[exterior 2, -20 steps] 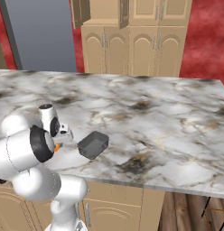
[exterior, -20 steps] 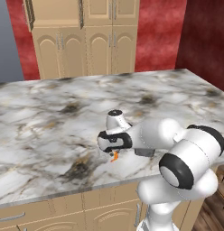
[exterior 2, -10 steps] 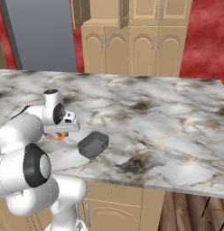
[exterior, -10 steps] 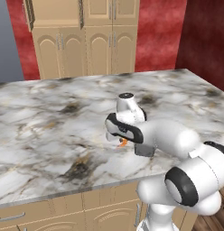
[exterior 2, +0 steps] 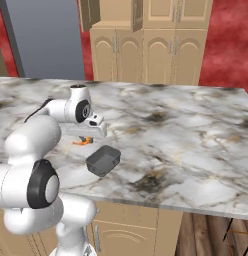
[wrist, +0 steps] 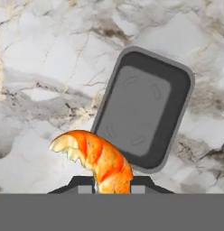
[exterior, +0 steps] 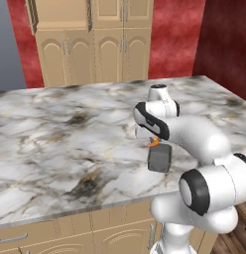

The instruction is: Retrieve the tupperware from the cabinet, then place the raw meat into the tupperware to avoid contamination.

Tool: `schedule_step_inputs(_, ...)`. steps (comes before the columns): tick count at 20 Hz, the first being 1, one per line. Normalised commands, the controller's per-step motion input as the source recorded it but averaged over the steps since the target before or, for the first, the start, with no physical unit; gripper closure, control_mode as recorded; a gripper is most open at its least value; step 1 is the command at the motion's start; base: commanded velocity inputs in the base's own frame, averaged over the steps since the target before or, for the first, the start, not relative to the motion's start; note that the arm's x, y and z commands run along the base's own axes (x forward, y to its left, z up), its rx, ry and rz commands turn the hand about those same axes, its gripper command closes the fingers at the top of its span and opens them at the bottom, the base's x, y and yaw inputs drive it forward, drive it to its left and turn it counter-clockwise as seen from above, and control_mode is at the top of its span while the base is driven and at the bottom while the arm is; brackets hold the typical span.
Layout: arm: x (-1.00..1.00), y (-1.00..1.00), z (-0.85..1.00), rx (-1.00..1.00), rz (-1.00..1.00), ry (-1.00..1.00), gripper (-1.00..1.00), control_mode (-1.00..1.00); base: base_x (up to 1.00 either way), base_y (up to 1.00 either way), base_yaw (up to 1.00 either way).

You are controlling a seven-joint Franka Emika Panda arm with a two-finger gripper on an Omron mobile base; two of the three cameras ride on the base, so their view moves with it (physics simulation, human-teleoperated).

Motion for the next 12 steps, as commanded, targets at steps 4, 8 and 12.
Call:
schedule_step_inputs(4, -0.09, -0.71, 0.11, 0.0, -0.23, 0.03, 1.0, -1.0, 0.0, 0.0, 0.0)
schedule_step_inputs(8, -0.19, -0.29, -0.31, 0.01, -0.14, -0.07, 1.0, -1.0, 0.0, 0.0, 0.0)
schedule_step_inputs(12, 0.0, 0.05, -0.48, 0.02, -0.03, -0.11, 1.0, -1.0, 0.0, 0.0, 0.0)
